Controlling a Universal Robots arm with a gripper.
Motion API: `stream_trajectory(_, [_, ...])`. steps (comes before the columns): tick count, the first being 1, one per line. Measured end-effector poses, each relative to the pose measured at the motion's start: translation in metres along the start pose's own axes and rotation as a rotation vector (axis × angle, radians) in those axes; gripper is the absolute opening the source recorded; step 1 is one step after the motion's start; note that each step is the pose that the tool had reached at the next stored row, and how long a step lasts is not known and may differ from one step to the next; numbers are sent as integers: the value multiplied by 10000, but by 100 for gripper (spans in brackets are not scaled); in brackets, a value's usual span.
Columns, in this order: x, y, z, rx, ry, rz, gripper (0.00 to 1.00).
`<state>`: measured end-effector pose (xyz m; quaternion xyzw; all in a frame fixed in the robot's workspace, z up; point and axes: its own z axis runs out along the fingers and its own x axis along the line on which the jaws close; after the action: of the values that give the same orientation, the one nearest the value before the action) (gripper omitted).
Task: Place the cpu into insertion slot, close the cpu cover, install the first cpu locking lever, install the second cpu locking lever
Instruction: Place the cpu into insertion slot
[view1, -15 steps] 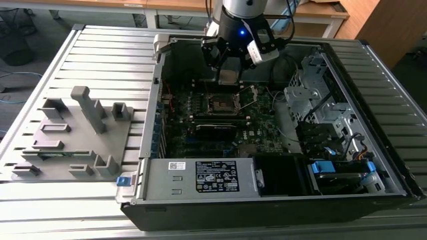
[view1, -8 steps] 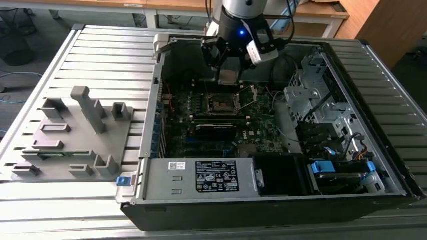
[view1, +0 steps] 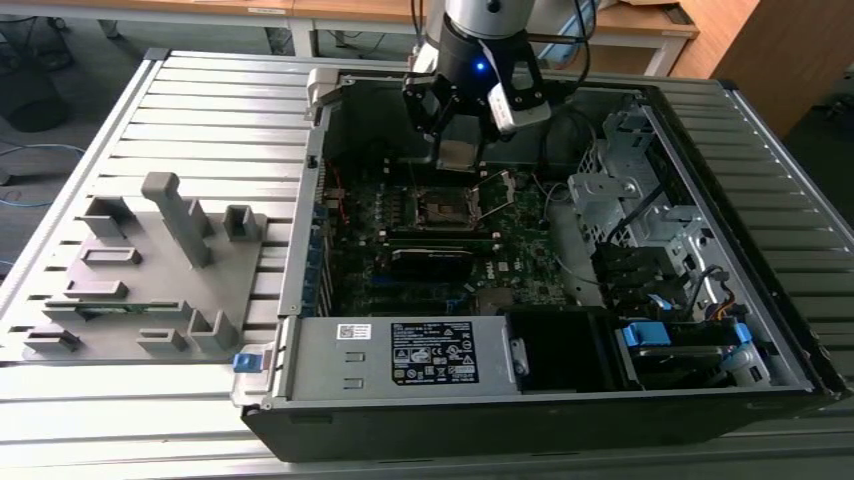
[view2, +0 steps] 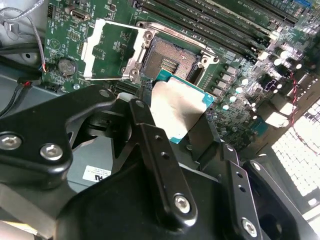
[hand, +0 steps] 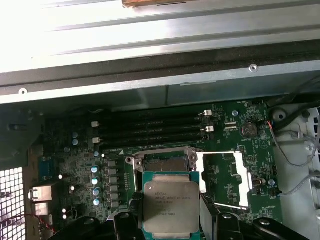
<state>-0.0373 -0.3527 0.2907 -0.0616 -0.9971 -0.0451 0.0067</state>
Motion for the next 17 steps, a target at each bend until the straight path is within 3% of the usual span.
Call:
stream_trajectory(5, [1,0,0,-2,-8,87,54])
stream_trajectory(11, [1,-1,5,-16,-74,838,54])
stream_trajectory(17, [1,-1,5,-16,-78,864,54])
